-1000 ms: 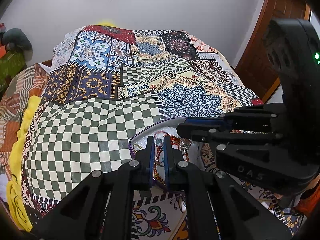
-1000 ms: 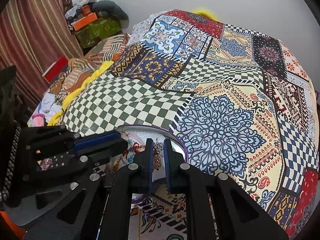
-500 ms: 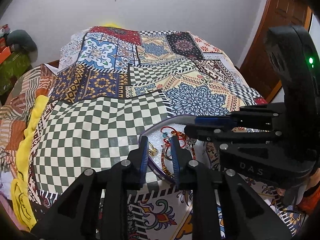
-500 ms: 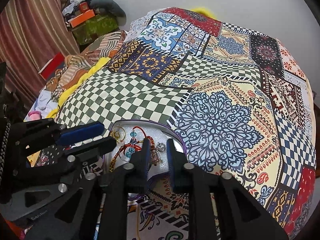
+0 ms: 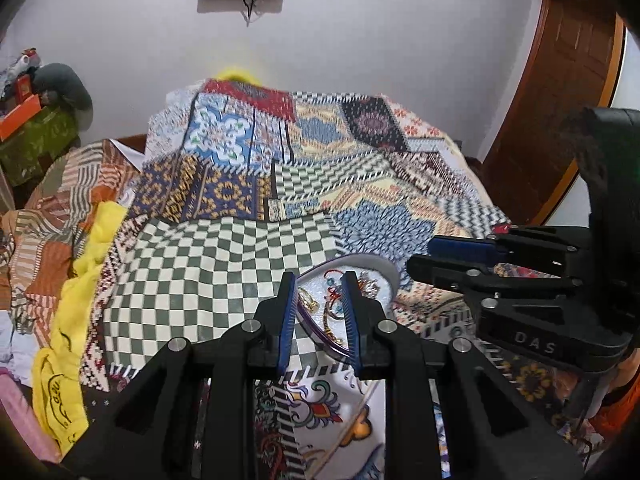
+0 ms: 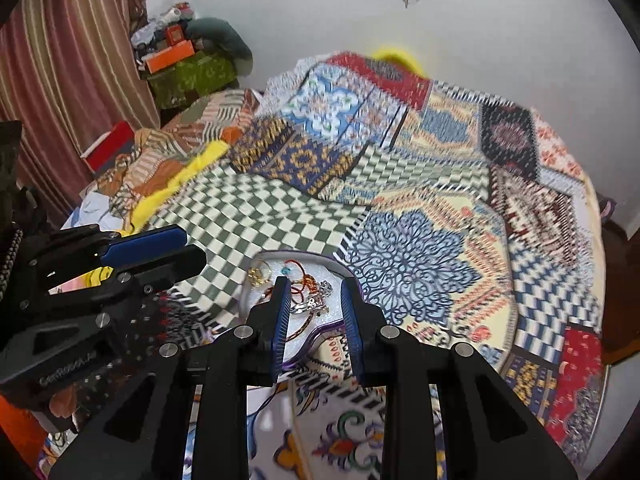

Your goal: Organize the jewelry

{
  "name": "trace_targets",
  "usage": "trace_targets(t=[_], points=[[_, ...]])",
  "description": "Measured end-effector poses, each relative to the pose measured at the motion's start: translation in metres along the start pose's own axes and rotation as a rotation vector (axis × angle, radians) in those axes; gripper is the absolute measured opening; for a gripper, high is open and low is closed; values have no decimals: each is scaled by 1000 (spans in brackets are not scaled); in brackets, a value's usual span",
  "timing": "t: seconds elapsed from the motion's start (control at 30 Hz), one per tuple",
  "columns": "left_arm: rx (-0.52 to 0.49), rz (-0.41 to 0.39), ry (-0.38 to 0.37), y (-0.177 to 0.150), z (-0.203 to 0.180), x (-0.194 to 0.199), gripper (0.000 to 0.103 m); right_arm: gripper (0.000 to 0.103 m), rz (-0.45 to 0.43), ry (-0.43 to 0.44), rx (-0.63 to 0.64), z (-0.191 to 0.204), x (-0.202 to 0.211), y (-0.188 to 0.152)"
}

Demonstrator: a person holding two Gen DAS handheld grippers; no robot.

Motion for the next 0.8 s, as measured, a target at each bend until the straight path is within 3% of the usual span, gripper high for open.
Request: trace_targets(t=[0.2, 0.4, 0.53, 0.73, 0.8], points=[[-33, -124, 43, -1, -19, 70, 21, 23, -173, 2, -16, 15, 83, -13], [-65, -323, 73, -19, -47, 163, 22, 23, -453, -52, -2, 45, 192, -43], [-83, -444, 77, -44, -65, 217, 23, 23, -599, -87, 5, 64, 239, -68], [-108, -600, 82, -81, -91, 272, 42, 24, -746, -111, -2, 87, 281, -102], [-105, -636, 103, -91, -96, 283, 53, 31, -768, -125, -2, 93, 284, -108]])
Point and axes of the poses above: each gripper's, at about its wrist camera, not at the fingertips, and x roughly against the way its jaws point, z to its left, y to its top, the point moved 5 cm from there along -x, roughly the way its jaws point, and after that the axes turned 14 degrees about z, right-handed, at the moved point
